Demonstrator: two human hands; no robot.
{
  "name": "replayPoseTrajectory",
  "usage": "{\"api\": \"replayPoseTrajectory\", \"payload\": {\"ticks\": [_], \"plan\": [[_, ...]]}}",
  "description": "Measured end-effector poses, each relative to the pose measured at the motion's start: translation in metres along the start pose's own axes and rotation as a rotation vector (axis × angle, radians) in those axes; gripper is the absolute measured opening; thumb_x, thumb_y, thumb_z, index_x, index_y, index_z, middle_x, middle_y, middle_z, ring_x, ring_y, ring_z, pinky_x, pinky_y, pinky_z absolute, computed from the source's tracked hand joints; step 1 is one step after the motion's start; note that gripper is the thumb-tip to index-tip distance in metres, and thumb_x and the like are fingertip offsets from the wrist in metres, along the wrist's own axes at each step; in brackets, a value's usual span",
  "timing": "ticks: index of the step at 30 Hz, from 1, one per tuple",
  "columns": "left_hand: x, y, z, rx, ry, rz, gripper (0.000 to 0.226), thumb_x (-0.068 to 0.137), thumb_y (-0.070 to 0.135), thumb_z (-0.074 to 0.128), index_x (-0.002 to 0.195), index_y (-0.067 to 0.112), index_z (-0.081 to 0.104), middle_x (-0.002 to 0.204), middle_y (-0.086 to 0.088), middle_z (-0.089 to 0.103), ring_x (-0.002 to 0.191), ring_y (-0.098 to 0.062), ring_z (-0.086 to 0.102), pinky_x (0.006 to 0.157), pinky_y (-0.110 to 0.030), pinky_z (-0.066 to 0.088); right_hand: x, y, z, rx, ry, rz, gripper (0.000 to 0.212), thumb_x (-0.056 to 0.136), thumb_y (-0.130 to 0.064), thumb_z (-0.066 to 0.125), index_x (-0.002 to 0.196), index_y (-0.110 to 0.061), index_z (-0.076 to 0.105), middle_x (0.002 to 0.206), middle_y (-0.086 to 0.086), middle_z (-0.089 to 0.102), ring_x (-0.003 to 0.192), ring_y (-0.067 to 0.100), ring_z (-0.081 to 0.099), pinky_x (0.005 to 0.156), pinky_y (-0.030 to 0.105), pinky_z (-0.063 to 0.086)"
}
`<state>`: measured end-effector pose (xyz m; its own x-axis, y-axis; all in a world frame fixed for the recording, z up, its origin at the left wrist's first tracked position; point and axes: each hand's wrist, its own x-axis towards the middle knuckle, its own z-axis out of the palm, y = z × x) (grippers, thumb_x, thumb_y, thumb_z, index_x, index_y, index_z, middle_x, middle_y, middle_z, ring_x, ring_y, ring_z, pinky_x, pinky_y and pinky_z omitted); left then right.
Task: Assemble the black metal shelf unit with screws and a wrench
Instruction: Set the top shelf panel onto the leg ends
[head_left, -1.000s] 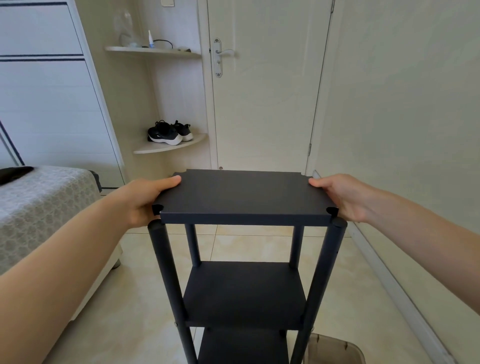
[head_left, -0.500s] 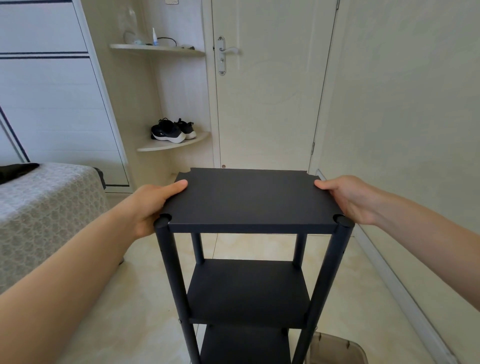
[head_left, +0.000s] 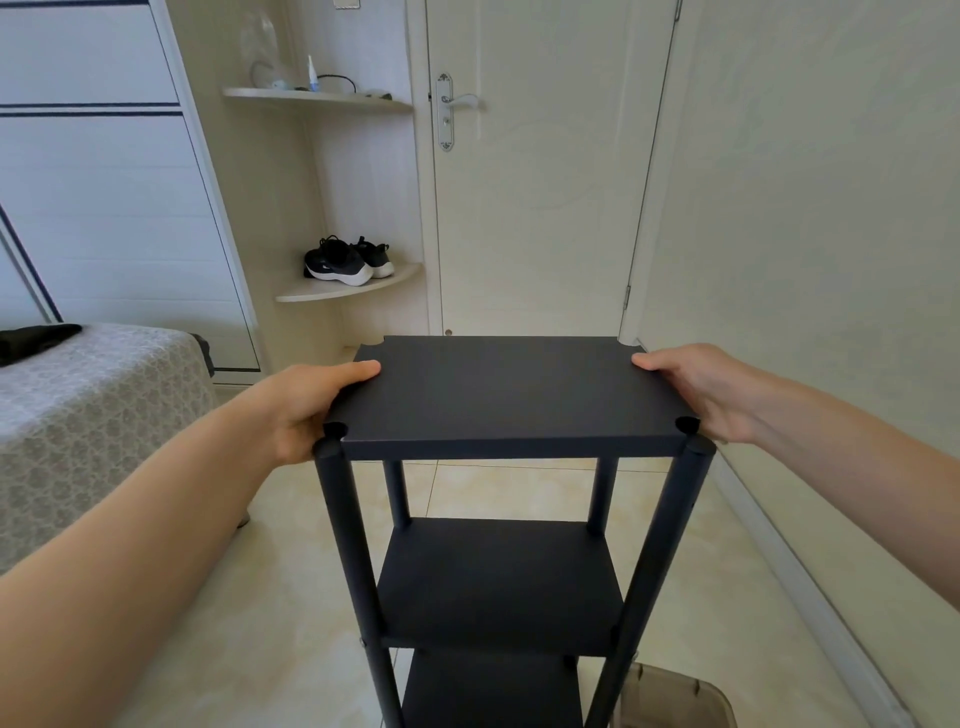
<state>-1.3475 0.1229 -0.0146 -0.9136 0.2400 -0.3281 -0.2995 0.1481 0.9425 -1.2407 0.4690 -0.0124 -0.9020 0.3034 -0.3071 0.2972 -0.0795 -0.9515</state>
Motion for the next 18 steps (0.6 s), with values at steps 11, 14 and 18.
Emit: {"api": "replayPoseTrajectory", "payload": {"ticks": [11,14,18], "plan": [[-0.011,-0.01,-0.001,-0.093,-0.053,-0.034,0.034,0.094,0.035,0.067,0.114,0.007,0.066,0.087,-0.006,0.078,0.065,-0.018,0.075,0.047,-0.027,0.056,-0.005,0.014,0.001,-0.037,-0.01,0.007,0.026,0.101,-0.03,0.048,0.11,-0.013,0.066,0.088,-0.001,0.077,0.074,0.014,0.074,0.055,0.024,0.055],[-0.013,-0.013,-0.001,-0.129,-0.058,-0.021,0.031,0.096,0.033,0.065,0.114,0.008,0.067,0.088,-0.006,0.078,0.066,-0.018,0.075,0.048,-0.026,0.057,-0.007,0.016,0.001,0.001,-0.005,-0.005,0.027,0.1,-0.031,0.051,0.115,-0.013,0.065,0.095,0.0,0.077,0.08,0.015,0.075,0.056,0.025,0.057],[-0.012,-0.014,0.005,-0.185,0.05,0.001,0.029,0.094,0.03,0.069,0.112,0.008,0.066,0.089,-0.007,0.077,0.062,-0.019,0.074,0.045,-0.026,0.056,-0.011,0.022,0.002,0.03,0.019,-0.022,0.034,0.098,-0.04,0.056,0.11,-0.011,0.069,0.1,0.004,0.076,0.083,0.016,0.075,0.066,0.029,0.059]]}}
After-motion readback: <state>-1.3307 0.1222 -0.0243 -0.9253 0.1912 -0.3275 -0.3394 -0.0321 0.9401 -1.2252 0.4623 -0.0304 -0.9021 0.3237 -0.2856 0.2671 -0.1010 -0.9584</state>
